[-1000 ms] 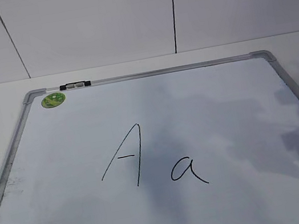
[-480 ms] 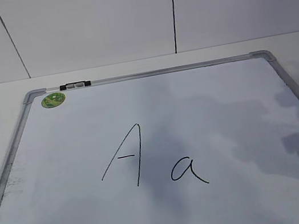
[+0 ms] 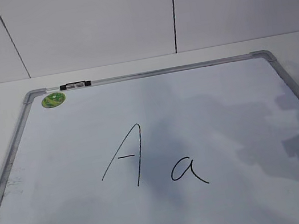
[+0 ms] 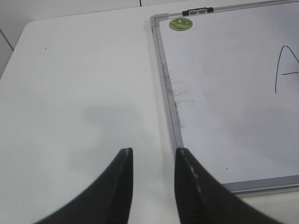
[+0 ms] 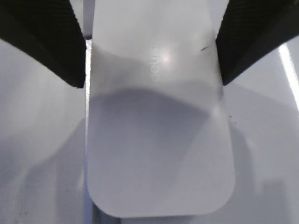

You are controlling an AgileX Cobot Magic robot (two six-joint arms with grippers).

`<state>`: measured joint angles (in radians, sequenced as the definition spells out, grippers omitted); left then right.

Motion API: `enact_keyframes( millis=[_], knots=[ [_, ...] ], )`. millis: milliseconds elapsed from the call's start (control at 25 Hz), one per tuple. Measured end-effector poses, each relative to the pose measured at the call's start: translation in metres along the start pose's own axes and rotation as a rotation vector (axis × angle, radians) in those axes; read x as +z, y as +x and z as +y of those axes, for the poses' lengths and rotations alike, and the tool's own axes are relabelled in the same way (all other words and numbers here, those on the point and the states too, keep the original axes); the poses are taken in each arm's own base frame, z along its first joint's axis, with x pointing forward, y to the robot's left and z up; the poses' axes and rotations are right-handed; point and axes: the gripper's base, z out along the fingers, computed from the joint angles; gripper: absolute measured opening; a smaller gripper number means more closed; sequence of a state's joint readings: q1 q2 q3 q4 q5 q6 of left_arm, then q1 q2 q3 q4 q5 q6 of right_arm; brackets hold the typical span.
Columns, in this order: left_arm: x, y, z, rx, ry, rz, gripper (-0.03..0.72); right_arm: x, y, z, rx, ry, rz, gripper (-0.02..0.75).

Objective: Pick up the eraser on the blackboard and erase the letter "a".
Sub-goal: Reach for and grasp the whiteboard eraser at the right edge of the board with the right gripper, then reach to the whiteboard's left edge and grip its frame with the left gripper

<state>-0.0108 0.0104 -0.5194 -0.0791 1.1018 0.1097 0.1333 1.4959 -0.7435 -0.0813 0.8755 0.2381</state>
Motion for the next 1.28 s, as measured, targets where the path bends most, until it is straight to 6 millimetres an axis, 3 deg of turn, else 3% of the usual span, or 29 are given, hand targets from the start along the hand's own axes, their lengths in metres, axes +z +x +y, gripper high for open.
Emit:
enact_keyframes(
  millis=[640, 1280],
  knots=[
    [0.0000, 0.0000, 0.0000, 0.000, 0.000, 0.000, 0.235, 0.0072, -0.0017, 0.0023, -0.009, -0.013, 0.026, 0.670],
    [0.0000, 0.0000, 0.0000, 0.000, 0.000, 0.000, 0.235, 0.0072, -0.0017, 0.0023, -0.022, -0.012, 0.025, 0.584]
  ],
)
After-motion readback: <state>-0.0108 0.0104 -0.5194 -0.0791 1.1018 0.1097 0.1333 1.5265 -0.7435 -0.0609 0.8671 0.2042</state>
